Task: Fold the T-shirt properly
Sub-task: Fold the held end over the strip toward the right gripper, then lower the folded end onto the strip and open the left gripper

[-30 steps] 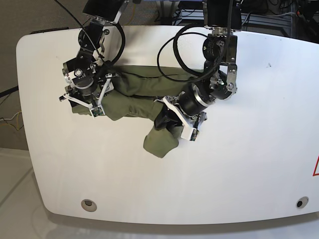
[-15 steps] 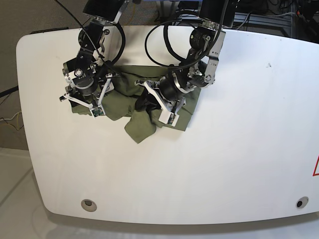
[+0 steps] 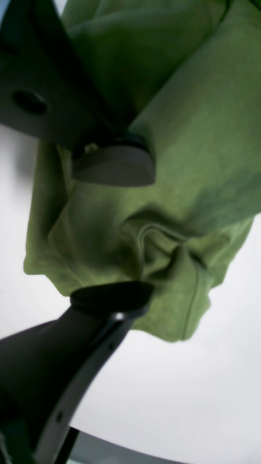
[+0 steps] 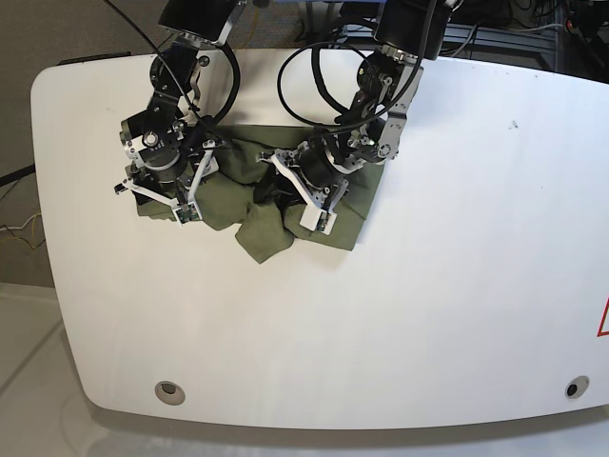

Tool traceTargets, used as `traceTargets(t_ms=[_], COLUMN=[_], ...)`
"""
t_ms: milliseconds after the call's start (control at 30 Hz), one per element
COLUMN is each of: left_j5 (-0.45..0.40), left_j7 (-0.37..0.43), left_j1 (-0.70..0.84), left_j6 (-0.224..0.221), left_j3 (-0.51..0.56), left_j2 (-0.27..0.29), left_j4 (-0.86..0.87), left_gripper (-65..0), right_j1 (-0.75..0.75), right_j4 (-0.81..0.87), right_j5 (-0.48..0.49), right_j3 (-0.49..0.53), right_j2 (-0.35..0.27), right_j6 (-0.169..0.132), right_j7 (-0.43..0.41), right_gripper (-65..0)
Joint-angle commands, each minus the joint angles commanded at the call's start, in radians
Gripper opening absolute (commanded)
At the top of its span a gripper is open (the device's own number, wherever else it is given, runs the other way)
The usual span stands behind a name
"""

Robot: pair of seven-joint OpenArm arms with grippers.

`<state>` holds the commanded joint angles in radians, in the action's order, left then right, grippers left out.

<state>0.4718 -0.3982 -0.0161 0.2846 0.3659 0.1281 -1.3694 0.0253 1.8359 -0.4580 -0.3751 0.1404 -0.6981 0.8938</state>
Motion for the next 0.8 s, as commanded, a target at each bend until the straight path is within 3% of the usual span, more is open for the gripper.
traceTargets(t_ms=[67, 133, 267, 533, 800], left_j5=[0.000, 0.000, 0.000, 0.000, 0.000], left_j7=[0.015, 0.020, 0.020, 0.015, -0.008], left_j1=[0.003, 0.003, 0.003, 0.003, 0.009], left_j6=[-0.012, -0.040, -0.071, -0.074, -0.123], left_j3=[0.012, 0.025, 0.086, 0.101, 0.071], left_j2=[-0.014, -0.026, -0.057, -0.078, -0.175], left_j4=[-0.037, -0.064, -0.132, -0.281, -0.365], left_gripper=[-20.6, -18.0, -18.3, -18.3, -18.3], right_j1=[-0.002, -0.002, -0.002, -0.002, -0.002], right_j4=[0.000, -0.002, -0.002, -0.002, -0.002], right_j5=[0.000, 0.000, 0.002, 0.002, -0.002], right_j3=[0.000, 0.000, 0.000, 0.000, 0.000], right_j2=[0.000, 0.000, 0.000, 0.000, 0.000], right_j6=[0.000, 0.000, 0.000, 0.000, 0.000], right_j7=[0.000, 0.000, 0.000, 0.000, 0.000], right_gripper=[-25.6, -25.6, -25.6, -25.6, -25.6])
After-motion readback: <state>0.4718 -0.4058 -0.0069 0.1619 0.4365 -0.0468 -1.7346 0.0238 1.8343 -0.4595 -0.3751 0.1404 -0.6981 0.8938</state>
